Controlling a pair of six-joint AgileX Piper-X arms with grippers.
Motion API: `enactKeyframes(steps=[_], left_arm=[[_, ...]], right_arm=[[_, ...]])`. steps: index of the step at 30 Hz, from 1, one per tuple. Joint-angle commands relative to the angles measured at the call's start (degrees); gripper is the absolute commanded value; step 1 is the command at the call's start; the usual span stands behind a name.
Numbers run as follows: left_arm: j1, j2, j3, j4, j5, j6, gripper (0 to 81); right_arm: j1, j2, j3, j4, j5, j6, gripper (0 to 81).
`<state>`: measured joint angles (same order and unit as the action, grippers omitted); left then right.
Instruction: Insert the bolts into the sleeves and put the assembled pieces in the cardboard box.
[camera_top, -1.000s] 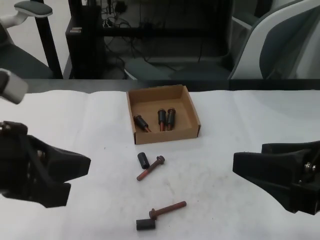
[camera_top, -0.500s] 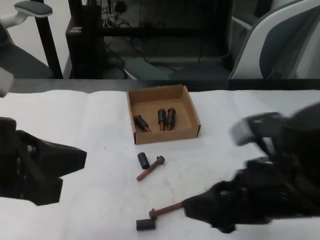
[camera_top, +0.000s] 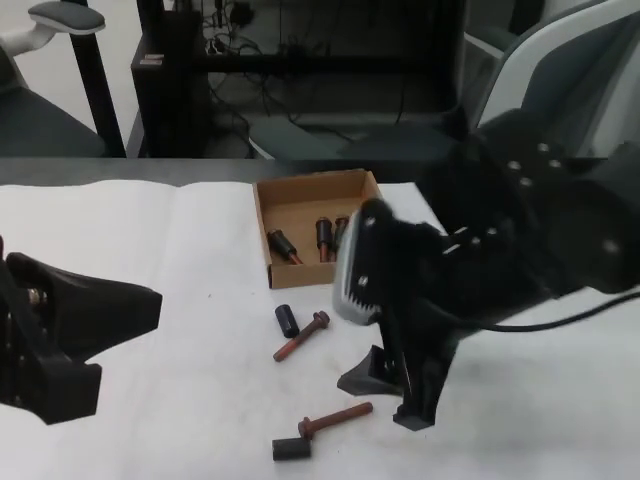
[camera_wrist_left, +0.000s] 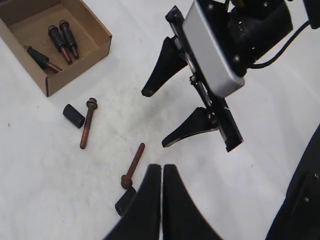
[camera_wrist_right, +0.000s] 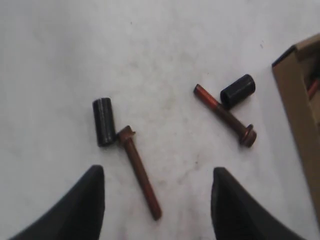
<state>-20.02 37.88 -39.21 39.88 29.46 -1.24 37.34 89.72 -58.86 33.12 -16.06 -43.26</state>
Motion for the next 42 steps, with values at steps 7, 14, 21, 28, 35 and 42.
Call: enactKeyframes(steps=[7, 14, 21, 28, 35, 42], left_arm=[[0.0, -0.6, -0.7, -0.7, 0.2, 0.4, 1.7], [0.0, -0.6, -0.7, -0.7, 0.2, 0.4, 1.7], [0.1, -0.6, -0.7, -0.7, 0.2, 0.4, 1.7], [0.1, -0.6, -0.7, -0.7, 0.2, 0.4, 1.7], [0.1, -0.6, -0.7, -0.7, 0.2, 0.4, 1.7], [0.1, -0.6, -0.7, -0.7, 0.2, 0.4, 1.7]], right_arm=[[-0.3, 8.8, -1.3, 1.2, 7.9, -17.6, 54.9], [0.4, 9.7, -1.8, 2.0, 8.0, -17.6, 39.9], [5.1, 9.7, -2.4, 2.2, 3.5, -16.7, 48.2], [7.2, 9.7, -2.4, 2.3, 3.4, -16.7, 50.1], [7.2, 10.0, -2.4, 2.1, 5.1, -18.4, 50.1], [7.2, 13.2, -3.4, 2.1, 5.9, -18.9, 49.8]])
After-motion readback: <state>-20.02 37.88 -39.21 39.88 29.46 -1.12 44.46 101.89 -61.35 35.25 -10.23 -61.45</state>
